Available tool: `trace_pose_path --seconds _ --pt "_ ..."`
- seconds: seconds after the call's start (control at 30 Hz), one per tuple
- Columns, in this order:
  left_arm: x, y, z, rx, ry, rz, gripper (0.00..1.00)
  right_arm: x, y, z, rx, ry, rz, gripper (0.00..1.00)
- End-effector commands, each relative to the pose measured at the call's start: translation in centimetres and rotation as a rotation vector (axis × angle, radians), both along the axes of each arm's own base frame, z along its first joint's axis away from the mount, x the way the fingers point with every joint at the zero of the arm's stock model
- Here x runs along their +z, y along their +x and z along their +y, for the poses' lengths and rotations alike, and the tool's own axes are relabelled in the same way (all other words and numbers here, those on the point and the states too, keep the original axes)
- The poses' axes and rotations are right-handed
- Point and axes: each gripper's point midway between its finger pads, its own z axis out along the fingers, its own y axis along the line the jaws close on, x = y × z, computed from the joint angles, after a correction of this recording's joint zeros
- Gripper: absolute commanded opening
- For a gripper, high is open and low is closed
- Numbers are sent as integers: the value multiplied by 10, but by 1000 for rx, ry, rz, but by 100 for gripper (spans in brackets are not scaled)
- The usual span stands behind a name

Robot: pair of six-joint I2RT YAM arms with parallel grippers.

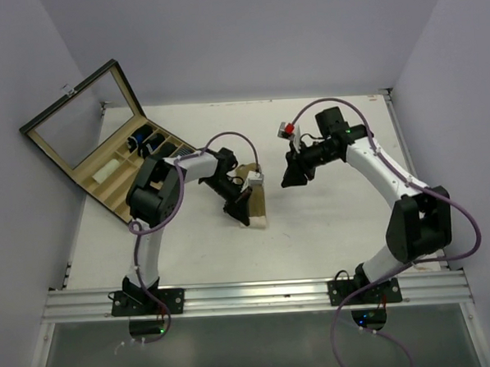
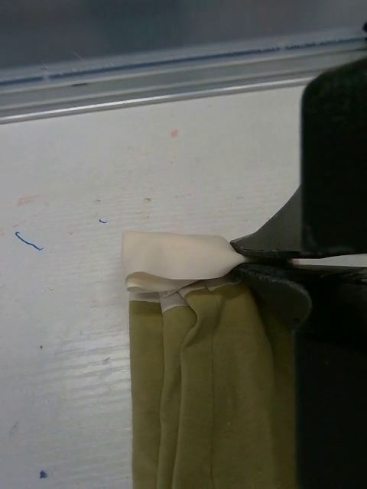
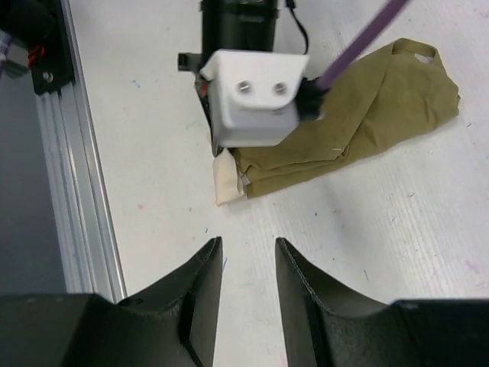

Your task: Roll the underwear

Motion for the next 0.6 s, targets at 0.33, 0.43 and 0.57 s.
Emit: trace_pose_path --seconds 0.33,0.43,0.57 --pt "-81 -40 67 -10 414 311 0 -65 -70 84 359 -267 -355 41" --pt "-82 -39 66 -1 413 317 0 -77 -76 100 390 -281 -372 43" --pt "-82 -39 65 21 404 348 0 -92 -92 109 426 -278 -347 47"
